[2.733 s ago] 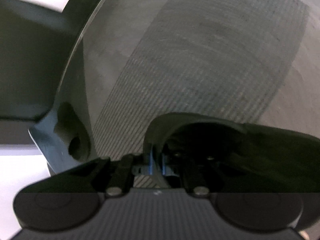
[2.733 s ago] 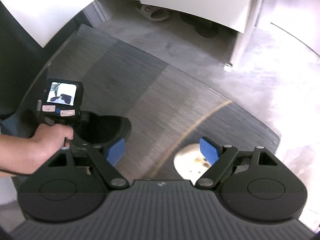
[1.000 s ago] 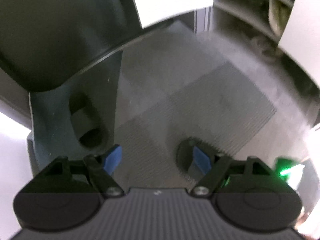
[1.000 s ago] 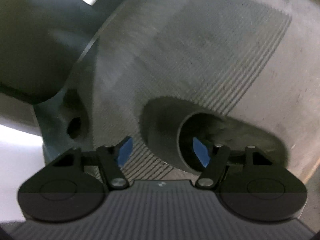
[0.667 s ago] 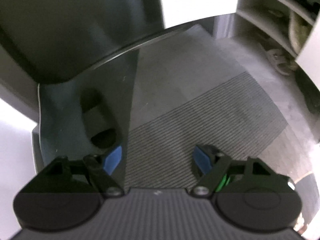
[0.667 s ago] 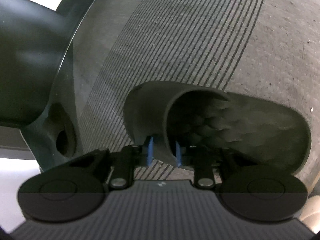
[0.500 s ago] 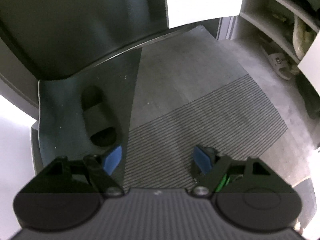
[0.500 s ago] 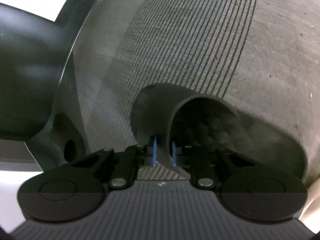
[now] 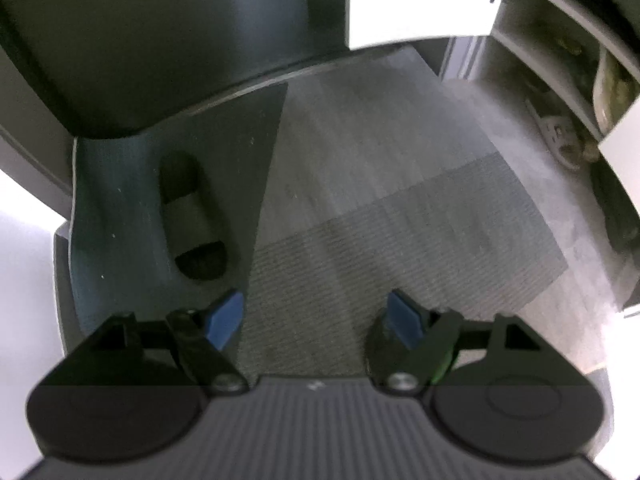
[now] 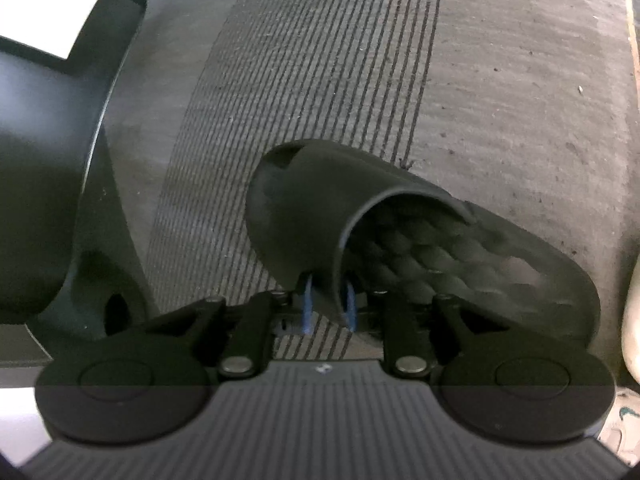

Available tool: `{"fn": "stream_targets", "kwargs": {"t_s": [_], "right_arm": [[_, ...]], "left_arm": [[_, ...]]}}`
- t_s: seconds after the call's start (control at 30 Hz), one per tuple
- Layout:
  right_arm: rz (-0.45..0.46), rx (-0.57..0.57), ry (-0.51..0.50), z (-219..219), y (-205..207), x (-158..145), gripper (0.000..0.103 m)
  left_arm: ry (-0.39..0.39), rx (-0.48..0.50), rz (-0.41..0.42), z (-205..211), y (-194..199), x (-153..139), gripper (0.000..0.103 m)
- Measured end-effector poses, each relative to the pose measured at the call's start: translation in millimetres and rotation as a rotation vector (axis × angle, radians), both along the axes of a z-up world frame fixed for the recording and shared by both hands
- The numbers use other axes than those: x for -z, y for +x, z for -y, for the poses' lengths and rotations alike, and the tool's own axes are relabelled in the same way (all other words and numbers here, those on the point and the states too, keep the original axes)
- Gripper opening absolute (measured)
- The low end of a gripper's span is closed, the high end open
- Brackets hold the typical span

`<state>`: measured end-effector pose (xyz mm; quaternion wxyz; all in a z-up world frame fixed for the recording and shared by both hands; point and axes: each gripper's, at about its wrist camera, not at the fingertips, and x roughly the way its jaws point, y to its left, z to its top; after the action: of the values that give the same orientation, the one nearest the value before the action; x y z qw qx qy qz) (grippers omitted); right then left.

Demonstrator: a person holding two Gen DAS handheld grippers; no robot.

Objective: Organize scattered shoes
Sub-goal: 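Lower the slide onto the mat beside the clogs and open the right tool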

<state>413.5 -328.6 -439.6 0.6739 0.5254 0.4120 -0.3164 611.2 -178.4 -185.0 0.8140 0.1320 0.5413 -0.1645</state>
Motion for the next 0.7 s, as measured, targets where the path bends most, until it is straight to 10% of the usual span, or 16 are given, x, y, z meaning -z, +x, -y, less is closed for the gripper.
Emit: {"fn": "stream_targets", "kwargs": {"t_s": [0.13,0.27,0.47,0.7], "right_arm": [[-0.038,-0.053,0.063,7.8,0.0,-7.1,0.035],[-0.031,-0.136,0.072,8.2,-9.1,-36.4,0.075],[-0.002,-0.337,0.052,-1.5,-27.9,-95.5,0.078],[-0.003,-0.459,0.067,-26.4,-28.4,-114.0,0.082]], "left_arm": [[-0.01,-0.009,0.001,-7.6,3.2,4.5,0.083],[-0.011,0.047,-0.031,-16.8,14.9,23.5,0.084],[-0.011,0.234,-0.101,-42.6,67.9,65.4,0.085],[0.162,0.477,-0.069,-75.7,176.5,129.4,0.085]]}}
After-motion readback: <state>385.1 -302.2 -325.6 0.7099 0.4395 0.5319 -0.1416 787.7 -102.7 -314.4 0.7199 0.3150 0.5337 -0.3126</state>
